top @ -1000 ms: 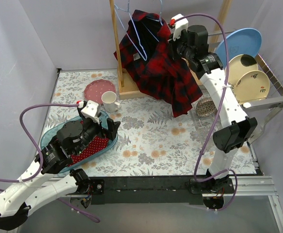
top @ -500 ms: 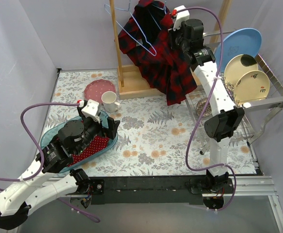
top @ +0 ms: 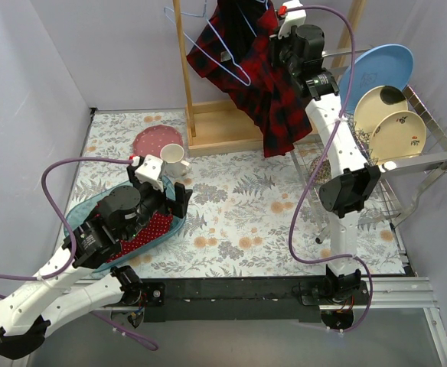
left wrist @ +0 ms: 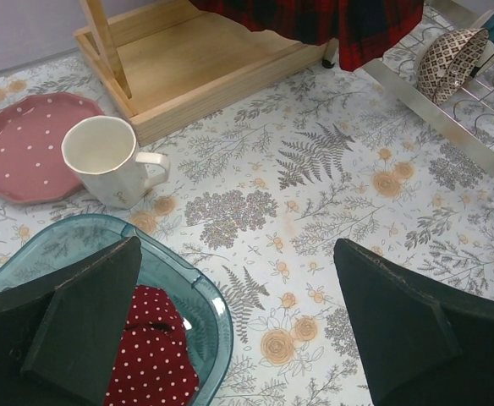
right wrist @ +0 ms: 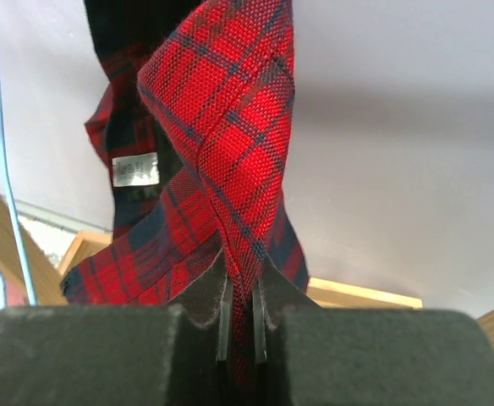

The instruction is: Place the skirt on the hanger

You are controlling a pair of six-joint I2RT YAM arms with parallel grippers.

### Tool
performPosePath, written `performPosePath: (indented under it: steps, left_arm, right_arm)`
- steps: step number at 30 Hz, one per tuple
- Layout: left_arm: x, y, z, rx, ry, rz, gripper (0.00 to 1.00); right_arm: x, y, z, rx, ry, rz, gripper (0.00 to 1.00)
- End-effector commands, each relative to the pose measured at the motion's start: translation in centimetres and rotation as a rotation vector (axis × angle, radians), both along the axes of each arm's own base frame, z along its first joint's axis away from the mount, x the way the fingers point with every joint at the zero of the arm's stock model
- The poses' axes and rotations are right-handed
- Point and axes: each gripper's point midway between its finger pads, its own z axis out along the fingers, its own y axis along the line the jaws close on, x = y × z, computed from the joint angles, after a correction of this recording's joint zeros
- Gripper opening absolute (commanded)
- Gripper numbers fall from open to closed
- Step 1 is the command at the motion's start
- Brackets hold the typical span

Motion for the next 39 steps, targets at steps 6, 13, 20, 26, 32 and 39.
performPosePath:
  steps: [6,13,20,26,32,39]
  left_arm:
    - [0.0,0.5,1.5,-0.043,-0.012,0.025,0.98]
    - [0.0,0.1,1.1,-0.045,0.003,0.016,0.98]
    - [-0.4,0.2,1.2,-0.061,0.001,0.01,0.98]
    - [-0.9,0.6,1.2,-0.082,-0.006,0.003,0.98]
    - [-1.2,0.5,1.4,-0.097,-0.009,-0.012,0.98]
    - [-1.1,-0.1,0.9,-0.114,0.006,-0.023,0.98]
  right_arm:
    - [1.6,-1.6,7.7,0.115,-0.298,-0.068,0.01]
    - [2.6,-1.6,5.9,0.104,-0.267,-0.061,0.01]
    - [1.3,-0.8,4.6,0.093,-0.191,0.004,0.01]
    - [-0.4,-0.7,5.4,0.094,-0.18,0.034,0.01]
    - [-2.2,-0.2,5.9,0.092,-0.165,0.089,0.23]
    - [-5.7,0.0,8.8,0.088,-0.188,0.152,0.52]
